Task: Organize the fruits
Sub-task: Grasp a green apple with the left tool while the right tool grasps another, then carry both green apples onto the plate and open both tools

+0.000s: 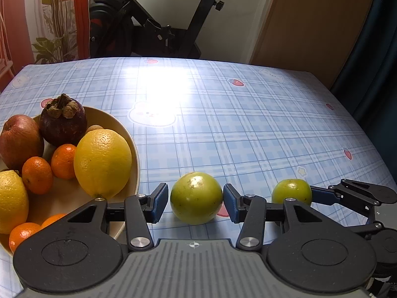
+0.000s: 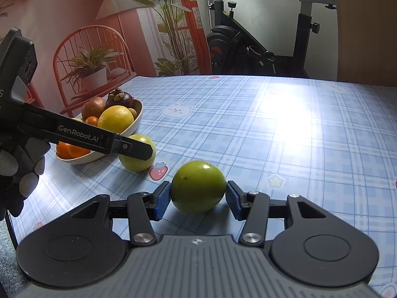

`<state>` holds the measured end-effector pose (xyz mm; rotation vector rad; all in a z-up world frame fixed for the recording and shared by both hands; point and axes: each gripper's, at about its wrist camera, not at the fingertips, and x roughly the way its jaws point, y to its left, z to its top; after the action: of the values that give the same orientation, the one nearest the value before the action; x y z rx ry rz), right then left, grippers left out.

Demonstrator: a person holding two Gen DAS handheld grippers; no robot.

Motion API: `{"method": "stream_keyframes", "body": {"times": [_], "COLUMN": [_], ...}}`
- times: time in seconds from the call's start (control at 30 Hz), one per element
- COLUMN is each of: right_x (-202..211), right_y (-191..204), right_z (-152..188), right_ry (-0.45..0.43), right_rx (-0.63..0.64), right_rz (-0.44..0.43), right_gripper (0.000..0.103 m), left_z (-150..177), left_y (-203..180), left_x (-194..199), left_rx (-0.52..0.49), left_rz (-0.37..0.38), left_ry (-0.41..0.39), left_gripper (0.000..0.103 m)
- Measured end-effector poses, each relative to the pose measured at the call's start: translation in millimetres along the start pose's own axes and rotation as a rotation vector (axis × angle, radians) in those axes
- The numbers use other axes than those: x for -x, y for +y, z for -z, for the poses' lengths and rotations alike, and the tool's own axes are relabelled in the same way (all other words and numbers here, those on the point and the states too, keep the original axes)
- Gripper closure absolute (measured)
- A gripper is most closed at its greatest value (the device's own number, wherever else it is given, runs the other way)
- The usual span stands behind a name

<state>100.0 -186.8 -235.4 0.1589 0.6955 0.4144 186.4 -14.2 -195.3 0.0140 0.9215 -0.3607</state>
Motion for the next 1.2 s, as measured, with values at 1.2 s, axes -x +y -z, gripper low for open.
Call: {"method": "stream_keyframes", "body": {"times": [1.2], "right_x": [-35.4], "right_y": [81.8], "right_z": [-53.2], "right_ry": [-0.017], "right_rx": [0.177], "right_rz": [-0.13], "right_gripper": [0.052], "left_z": [14.1], "left_y": [91.4], "left_x": [96.8], "left_rx": [0.182], "left_rz": [-0.13], "left_ry": [-0.133], "left_gripper": [0.054]}}
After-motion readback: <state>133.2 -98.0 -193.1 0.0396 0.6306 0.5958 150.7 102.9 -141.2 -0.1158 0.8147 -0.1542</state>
